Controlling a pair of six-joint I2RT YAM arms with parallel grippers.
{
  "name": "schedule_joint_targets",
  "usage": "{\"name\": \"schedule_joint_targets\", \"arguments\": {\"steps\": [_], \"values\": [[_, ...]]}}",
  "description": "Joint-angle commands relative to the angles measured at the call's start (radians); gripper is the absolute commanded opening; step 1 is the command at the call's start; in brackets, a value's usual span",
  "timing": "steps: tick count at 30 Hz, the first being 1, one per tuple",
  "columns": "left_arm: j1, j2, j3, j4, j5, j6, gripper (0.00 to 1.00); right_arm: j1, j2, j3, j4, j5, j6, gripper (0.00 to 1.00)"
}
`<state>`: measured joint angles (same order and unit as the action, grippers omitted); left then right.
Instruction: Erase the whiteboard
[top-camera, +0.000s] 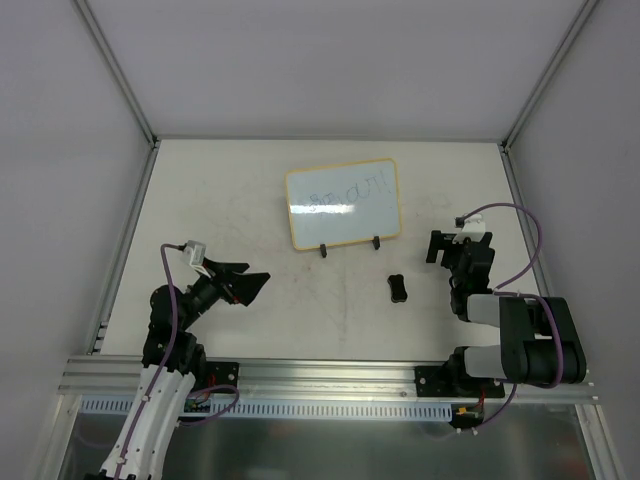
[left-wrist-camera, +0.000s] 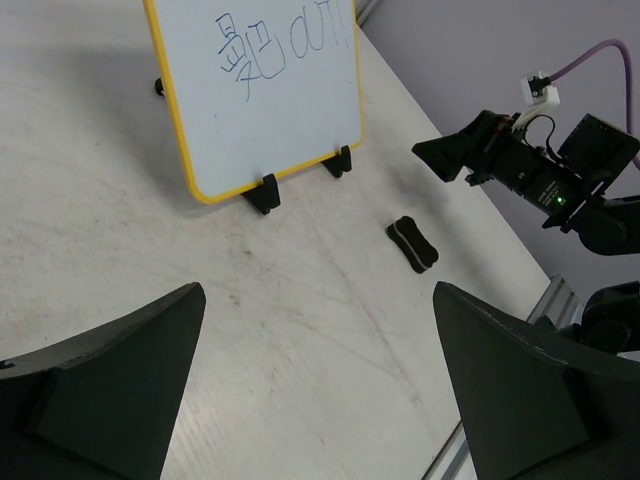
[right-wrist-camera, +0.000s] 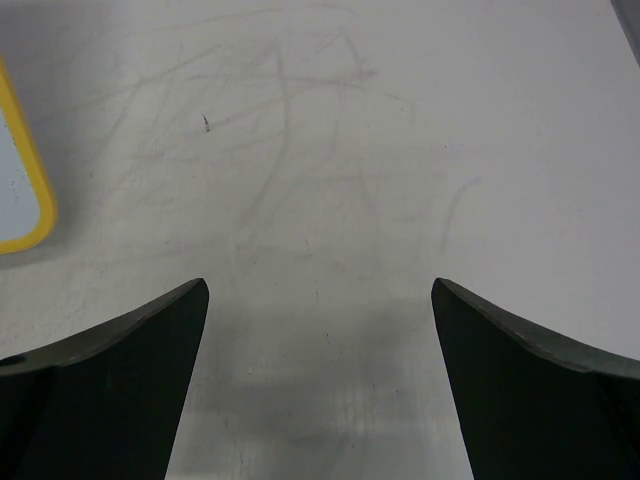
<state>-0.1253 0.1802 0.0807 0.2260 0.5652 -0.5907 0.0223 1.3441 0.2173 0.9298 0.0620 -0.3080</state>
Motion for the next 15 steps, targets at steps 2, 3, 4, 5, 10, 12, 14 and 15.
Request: {"name": "schedule_joint_targets", "arguments": {"steps": [2,3,4,5,10,12,14,15], "values": [[-0.004,0.013,0.022,0.048,0.002,-0.009,0.99,0.002,-0.01,0.024,0.049,-0.007,-0.017,0.99],[-0.004,0.025,0.021,0.062,0.004,-0.012,0.99,0.002,-0.01,0.024,0.049,-0.008,-0.017,0.99],[-0.004,0.031,0.018,0.07,0.004,-0.017,0.99,0.002,-0.01,0.024,0.049,-0.008,-0.017,0.99],[-0.004,0.036,0.014,0.076,0.005,-0.017,0.99,0.002,-0.01,0.024,0.047,-0.007,-0.016,0.99],[-0.004,0.044,0.017,0.09,0.004,-0.012,0.99,0.002,-0.01,0.024,0.049,-0.007,-0.017,0.99],[-0.004,0.045,0.021,0.093,0.002,-0.012,0.99,0.002,-0.01,0.024,0.049,-0.008,-0.017,0.99],[-0.004,0.05,0.025,0.098,-0.002,-0.015,0.99,0.002,-0.01,0.024,0.049,-0.007,-0.017,0.99],[-0.004,0.054,0.028,0.099,-0.005,-0.018,0.99,0.002,-0.01,0.024,0.049,-0.007,-0.017,0.99]]}}
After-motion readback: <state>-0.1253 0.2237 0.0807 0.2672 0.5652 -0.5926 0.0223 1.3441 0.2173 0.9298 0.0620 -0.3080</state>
